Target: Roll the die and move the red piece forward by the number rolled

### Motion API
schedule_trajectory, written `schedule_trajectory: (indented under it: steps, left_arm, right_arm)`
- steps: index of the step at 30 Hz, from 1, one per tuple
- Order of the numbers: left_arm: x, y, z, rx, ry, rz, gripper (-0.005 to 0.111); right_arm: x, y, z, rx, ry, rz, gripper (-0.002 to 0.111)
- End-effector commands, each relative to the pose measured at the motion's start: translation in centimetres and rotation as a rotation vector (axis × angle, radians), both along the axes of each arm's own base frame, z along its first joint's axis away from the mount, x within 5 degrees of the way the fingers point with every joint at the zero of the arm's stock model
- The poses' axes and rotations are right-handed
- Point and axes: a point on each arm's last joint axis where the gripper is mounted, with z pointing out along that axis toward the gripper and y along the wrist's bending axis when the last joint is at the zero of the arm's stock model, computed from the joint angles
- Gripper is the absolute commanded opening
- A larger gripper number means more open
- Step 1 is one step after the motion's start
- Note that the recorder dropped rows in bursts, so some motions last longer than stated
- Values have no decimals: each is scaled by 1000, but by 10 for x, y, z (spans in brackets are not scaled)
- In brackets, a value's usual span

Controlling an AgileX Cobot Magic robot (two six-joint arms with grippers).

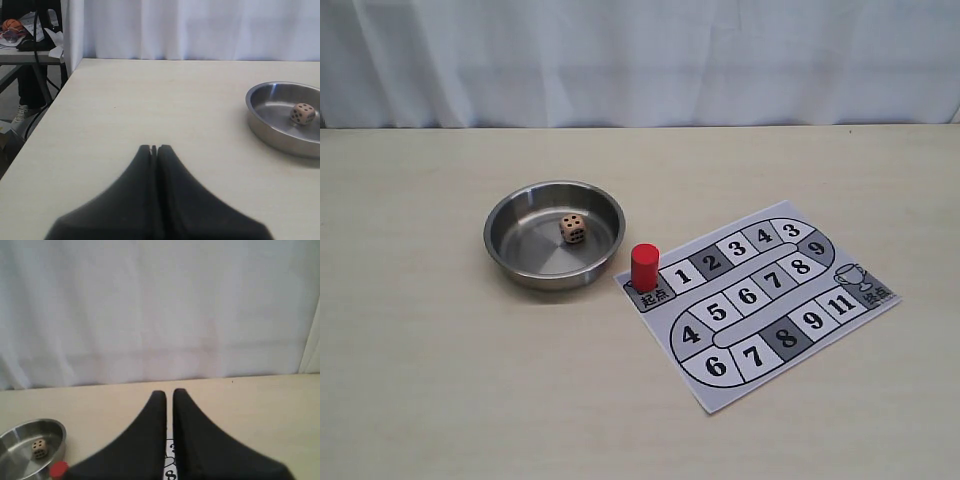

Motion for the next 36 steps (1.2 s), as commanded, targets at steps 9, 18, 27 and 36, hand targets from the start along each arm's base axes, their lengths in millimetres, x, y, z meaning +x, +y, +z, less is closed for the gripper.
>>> schedule_trajectory:
  steps: [9, 18, 27, 36]
  left_arm:
    - [0, 0, 0, -6, -11, 1, 0]
    - [0, 0, 0, -6, -11, 1, 0]
    - [0, 0, 0, -6, -11, 1, 0]
    - [0, 0, 0, -6, -11, 1, 0]
  right_arm:
    - [81, 31, 5, -215, 283, 285, 33]
    - [137, 100, -14, -292, 437, 561, 52]
    - [216, 192, -53, -305, 581, 680, 52]
    - [291, 244, -116, -205, 720, 653, 52]
